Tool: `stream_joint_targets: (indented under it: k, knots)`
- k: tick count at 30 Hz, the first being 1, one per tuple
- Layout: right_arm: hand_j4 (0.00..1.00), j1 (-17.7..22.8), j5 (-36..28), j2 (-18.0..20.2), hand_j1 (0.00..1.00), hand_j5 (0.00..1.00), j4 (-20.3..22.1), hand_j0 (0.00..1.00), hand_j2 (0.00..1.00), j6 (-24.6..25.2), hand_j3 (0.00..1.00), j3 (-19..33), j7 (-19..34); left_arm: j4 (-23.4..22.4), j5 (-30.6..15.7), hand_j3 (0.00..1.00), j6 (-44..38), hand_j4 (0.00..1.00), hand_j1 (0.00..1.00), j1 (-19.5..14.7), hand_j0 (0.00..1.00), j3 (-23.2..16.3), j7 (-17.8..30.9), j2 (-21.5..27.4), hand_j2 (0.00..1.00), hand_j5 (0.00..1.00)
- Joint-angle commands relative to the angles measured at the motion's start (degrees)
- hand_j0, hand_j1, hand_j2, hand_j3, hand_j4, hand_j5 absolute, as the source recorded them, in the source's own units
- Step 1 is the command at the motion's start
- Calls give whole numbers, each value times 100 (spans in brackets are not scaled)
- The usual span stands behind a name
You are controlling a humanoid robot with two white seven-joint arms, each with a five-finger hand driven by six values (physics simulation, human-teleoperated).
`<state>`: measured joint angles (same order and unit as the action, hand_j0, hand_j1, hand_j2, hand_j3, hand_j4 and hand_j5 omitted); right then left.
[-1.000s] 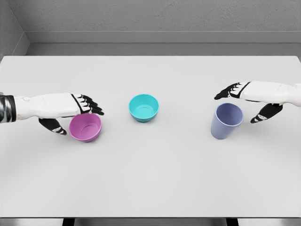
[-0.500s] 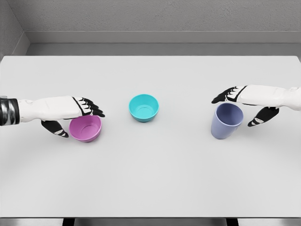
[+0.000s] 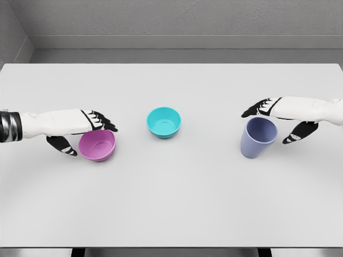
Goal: Stacking bowl and cup with both arms
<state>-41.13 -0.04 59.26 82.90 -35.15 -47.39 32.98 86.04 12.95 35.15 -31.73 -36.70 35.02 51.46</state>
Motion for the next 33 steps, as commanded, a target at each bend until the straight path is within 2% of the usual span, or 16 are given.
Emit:
stream_joint_targets:
  k: [1,33]
  knots:
    - [100,0,-40,-11,100,100,-11,100,100,15,100,11,-2,-8,-38,100,-15,100,100,0,100,5,-2,-13,100,100]
    - [100,0,-31,-55,100,100,-2,100,100,15,100,37,7,-281,24,100,-15,100,100,79,100,-13,-2,-338,100,100]
